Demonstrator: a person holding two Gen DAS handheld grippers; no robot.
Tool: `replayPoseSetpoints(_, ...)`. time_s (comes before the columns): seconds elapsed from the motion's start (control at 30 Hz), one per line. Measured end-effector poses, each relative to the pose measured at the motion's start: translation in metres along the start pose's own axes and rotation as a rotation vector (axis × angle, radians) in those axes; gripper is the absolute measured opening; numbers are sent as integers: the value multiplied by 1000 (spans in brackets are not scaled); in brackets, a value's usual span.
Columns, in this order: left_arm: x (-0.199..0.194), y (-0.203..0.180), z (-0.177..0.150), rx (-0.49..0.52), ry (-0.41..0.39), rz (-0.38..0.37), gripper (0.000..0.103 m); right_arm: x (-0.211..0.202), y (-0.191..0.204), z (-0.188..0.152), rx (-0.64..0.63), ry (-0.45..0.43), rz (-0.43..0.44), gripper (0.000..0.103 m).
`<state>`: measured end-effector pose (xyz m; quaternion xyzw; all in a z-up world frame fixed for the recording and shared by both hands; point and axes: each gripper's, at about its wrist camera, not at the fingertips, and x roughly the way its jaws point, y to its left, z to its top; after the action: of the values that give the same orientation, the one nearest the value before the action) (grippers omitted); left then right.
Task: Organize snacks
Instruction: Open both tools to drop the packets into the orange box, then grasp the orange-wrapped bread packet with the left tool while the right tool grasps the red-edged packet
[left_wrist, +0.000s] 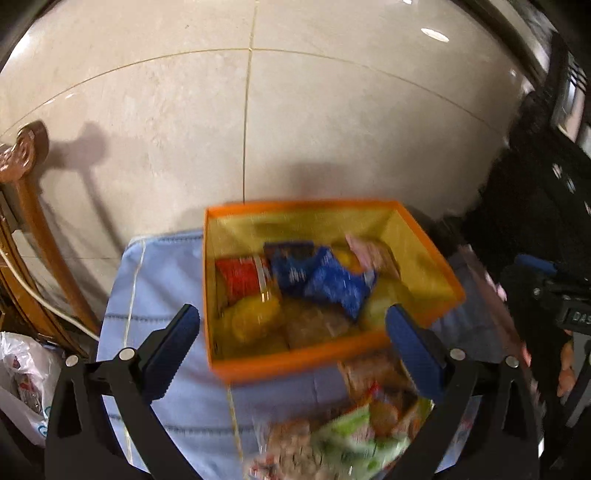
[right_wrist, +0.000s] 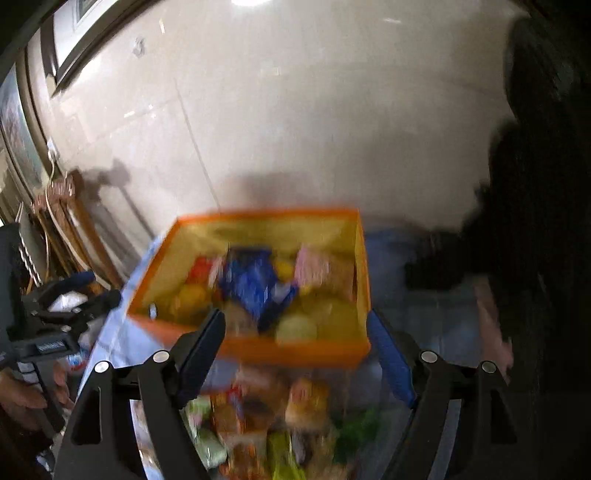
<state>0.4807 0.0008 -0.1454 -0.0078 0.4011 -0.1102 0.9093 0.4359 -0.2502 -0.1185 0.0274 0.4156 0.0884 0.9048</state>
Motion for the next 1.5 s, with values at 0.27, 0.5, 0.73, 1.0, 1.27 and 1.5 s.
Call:
replayPoseSetpoints(0.27,-32,2,-116,116,84,-39,99,3,7,-133,33,170,7,79)
replayPoseSetpoints(0.5,-40,-2,-214,205,155,-45,99,7,-5,-197,53,276,-29,79)
replayPoseSetpoints(0.73,-24,-5,-236,226,165,-17,99,4,-6,-215,59,301,-39,79)
replayPoseSetpoints(1.0,-16,-9,-238,209,165,-30,99,-4,-13,-211,57,290,-52,79)
replayPoseSetpoints(1.27,16,-13,-250,87,241,120,99,3,-12,-218,57,322,-50,79)
replayPoseSetpoints(1.5,11,-5,-255,-6,237,146,72,8,-6,-212,14,300,-64,79)
